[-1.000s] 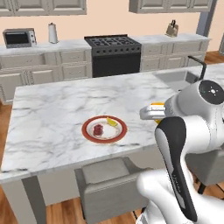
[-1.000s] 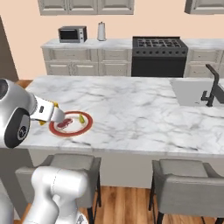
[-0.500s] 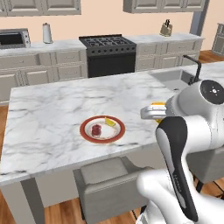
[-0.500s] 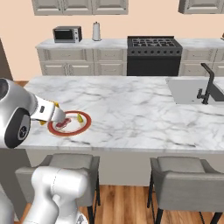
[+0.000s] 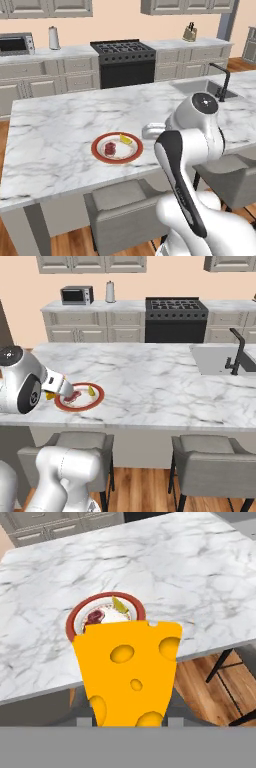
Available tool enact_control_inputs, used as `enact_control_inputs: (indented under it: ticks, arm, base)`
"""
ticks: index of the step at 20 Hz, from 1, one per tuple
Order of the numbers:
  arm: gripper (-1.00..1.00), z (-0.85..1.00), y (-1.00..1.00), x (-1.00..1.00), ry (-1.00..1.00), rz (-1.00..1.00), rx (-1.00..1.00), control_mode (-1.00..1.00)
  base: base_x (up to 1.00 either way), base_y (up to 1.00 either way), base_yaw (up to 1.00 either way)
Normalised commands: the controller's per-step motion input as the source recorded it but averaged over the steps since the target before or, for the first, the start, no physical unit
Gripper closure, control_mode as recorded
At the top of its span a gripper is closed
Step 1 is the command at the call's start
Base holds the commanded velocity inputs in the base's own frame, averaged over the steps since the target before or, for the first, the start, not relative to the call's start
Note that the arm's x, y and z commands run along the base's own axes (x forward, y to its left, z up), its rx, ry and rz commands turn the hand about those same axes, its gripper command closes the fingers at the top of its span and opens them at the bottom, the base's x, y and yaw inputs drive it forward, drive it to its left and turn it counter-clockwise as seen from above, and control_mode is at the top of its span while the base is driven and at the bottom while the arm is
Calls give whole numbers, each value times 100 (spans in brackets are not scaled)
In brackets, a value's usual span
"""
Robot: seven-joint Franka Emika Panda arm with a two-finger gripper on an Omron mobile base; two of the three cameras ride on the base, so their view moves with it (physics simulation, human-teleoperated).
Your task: Take the cheese, steak, and lemon wedge from the fridge and place them on the plate on the dining counter to create an appetizer plate.
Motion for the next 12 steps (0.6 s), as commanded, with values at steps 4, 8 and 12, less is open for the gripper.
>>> enact_control_inputs:
  ticks: [4,8,12]
  arm:
    - [100,-72,31,71,20,0,11,-100]
    - [100,-72,35,71,5,1,2,-100]
    - [100,-40,14,70,0,0,0,-100]
  base:
    - [0,0,0]
    - [0,0,0]
    - [0,0,0]
